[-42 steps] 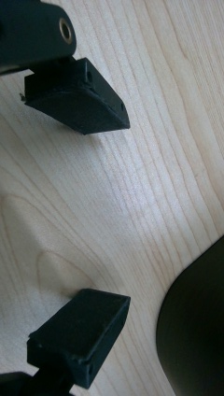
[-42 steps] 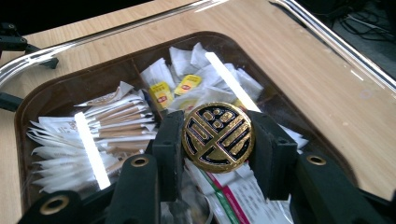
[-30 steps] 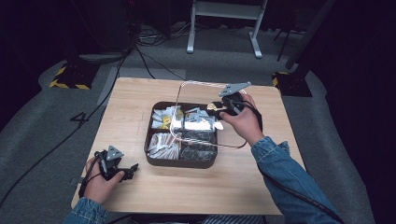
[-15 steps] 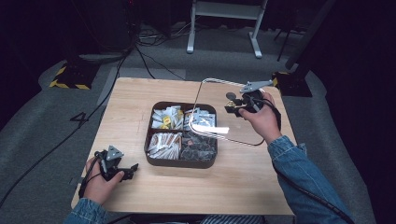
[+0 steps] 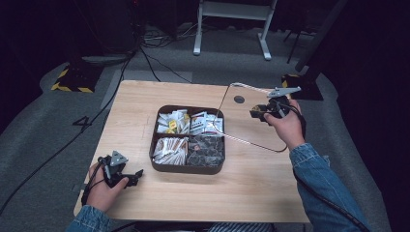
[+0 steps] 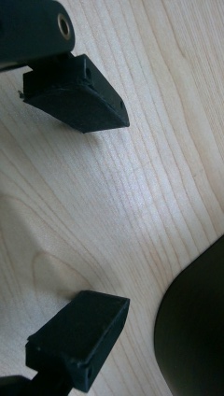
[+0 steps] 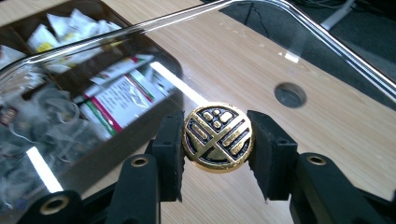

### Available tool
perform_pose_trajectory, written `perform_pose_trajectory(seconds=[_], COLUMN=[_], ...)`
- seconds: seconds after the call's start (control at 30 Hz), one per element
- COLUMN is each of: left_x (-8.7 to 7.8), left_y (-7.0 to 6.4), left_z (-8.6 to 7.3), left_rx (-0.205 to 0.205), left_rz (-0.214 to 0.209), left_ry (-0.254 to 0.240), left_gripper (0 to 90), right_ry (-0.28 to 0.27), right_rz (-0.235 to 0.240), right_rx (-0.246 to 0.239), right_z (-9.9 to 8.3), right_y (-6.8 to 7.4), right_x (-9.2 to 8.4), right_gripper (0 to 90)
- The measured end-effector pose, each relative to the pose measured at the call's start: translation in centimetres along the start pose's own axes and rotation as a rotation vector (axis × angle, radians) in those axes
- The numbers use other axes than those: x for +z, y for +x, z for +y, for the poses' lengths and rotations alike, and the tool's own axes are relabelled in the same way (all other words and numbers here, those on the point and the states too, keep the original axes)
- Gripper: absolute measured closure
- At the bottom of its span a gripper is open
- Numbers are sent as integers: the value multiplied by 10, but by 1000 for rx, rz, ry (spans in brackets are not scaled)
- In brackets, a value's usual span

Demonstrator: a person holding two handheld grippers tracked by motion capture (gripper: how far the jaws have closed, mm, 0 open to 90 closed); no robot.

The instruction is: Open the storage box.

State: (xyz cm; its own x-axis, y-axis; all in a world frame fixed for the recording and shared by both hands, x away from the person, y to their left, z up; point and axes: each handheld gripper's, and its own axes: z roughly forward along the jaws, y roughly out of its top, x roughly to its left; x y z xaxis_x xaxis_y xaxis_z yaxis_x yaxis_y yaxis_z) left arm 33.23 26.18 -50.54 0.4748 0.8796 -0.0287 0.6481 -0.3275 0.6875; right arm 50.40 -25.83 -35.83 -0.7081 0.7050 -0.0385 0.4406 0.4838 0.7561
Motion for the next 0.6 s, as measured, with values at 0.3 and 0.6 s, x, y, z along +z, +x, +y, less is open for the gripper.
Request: perform_pose_trajectory(seconds=[0.3,0.6], left_x=[0,0], left_y=[0,0], left_z=[0,1], left_rx=[-2,3], left_rz=[-3,-4], left_ry=[3,1], left_gripper=[131,131], right_ry=[17,26], right_rz=[-43,-78], right_rx=[66,114], right_z=[-29,-57], right_y=[-19,-31], right_x=[0,11], right_gripper=[589,589])
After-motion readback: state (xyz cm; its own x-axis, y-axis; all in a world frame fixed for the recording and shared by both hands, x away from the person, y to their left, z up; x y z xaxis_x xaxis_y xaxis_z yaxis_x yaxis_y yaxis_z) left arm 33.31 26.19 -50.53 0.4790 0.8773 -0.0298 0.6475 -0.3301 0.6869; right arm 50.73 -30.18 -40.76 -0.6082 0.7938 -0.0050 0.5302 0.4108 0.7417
